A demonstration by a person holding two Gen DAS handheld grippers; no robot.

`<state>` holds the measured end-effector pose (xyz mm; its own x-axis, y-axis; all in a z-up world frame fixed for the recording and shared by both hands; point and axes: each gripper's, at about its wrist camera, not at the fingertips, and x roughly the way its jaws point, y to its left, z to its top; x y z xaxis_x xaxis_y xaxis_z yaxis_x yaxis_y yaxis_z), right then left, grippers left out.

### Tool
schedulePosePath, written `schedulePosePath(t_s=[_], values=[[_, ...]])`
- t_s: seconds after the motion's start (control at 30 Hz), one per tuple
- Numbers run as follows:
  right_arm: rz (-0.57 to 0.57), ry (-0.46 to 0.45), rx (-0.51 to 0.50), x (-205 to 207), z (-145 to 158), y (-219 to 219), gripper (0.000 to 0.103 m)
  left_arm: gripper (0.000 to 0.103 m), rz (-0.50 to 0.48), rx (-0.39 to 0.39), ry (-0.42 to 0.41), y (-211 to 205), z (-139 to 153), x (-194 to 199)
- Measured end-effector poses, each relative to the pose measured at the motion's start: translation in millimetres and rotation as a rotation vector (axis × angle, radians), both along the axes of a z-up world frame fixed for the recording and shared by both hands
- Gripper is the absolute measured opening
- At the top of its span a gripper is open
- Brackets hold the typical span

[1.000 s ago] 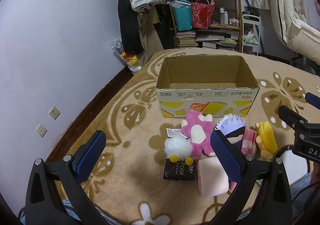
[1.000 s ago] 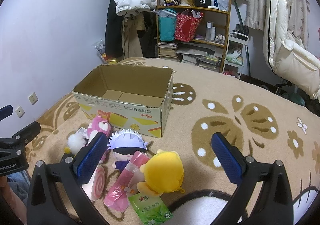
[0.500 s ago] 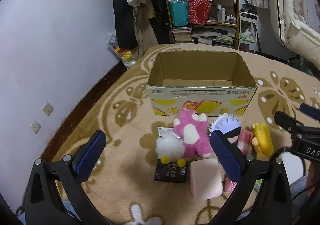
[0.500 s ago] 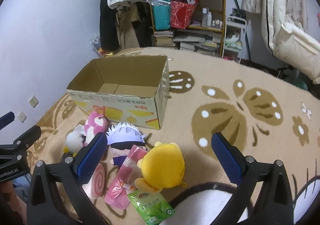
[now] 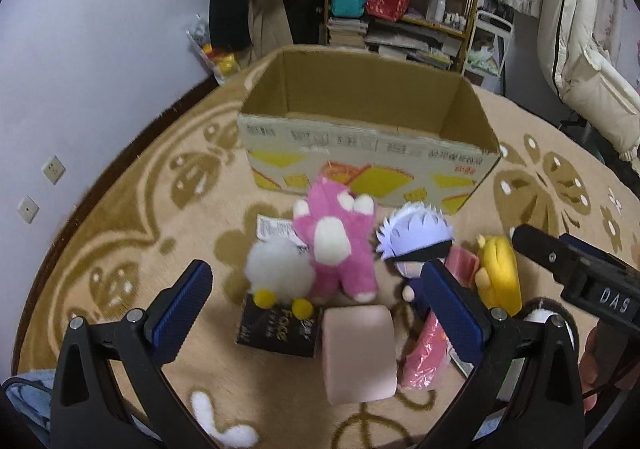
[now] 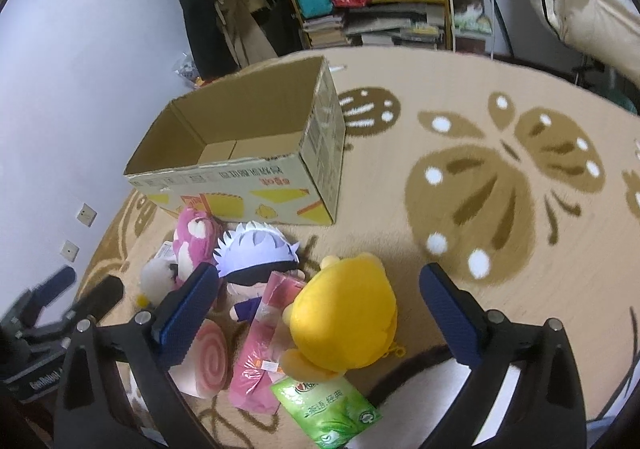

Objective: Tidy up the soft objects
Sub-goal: 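Grasp the pink roll cake plush with the left tool while the right tool grasps the yellow plush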

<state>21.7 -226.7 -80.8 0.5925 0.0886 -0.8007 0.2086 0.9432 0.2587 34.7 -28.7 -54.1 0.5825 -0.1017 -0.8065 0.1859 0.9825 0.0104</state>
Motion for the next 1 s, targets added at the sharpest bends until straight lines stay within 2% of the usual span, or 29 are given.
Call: schedulePosePath(t_s=[0.1, 0.27, 0.43, 0.5, 0.53, 0.7, 0.87, 0.93, 1.0], values=[[-0.004, 0.021, 0.033, 2.6, -5.3, -2.1, 0.103, 0.103, -0.003, 0.007, 0.009, -5.1, -6.8, -0.6], [0.013, 0.057, 0.018, 9.6, -14.5, 1.9, 0.099, 0.103, -0.006, 0.027, 0.050, -11.9, -20.9, 2.2], [0.019, 0.107, 0.007, 14.6, -26.6, 2.2, 0.085, 0.103, -0.012, 0.005, 0.107, -9.6, -31.3, 6.1], [0.013, 0.134, -0.005, 15.8, -32.0, 0.7, 0.074, 0.103, 0.001, 0.009, 0.128, -7.4, -35.8, 9.3], [0.011, 0.144, -0.002, 16.4, -34.0, -0.4, 0.073, 0.102, 0.004, 0.006, 0.141, -6.4, -38.4, 10.5], [-0.013, 0.172, 0.054, 15.6, -40.4, -8.9, 0.072, 0.096, 0.004, -0.015, 0.240, -4.4, -54.5, 16.6], [-0.011, 0.221, 0.087, 17.2, -50.0, -8.7, 0.071, 0.091, -0.015, 0.002, 0.296, -9.3, -67.8, 17.2], [-0.006, 0.227, 0.103, 18.2, -53.0, -8.5, 0.066, 0.090, -0.031, 0.008, 0.340, -12.1, -75.3, 17.7], [-0.005, 0.234, 0.113, 19.0, -54.5, -8.8, 0.066, 0.077, -0.045, 0.016, 0.361, -14.9, -79.4, 16.3]])
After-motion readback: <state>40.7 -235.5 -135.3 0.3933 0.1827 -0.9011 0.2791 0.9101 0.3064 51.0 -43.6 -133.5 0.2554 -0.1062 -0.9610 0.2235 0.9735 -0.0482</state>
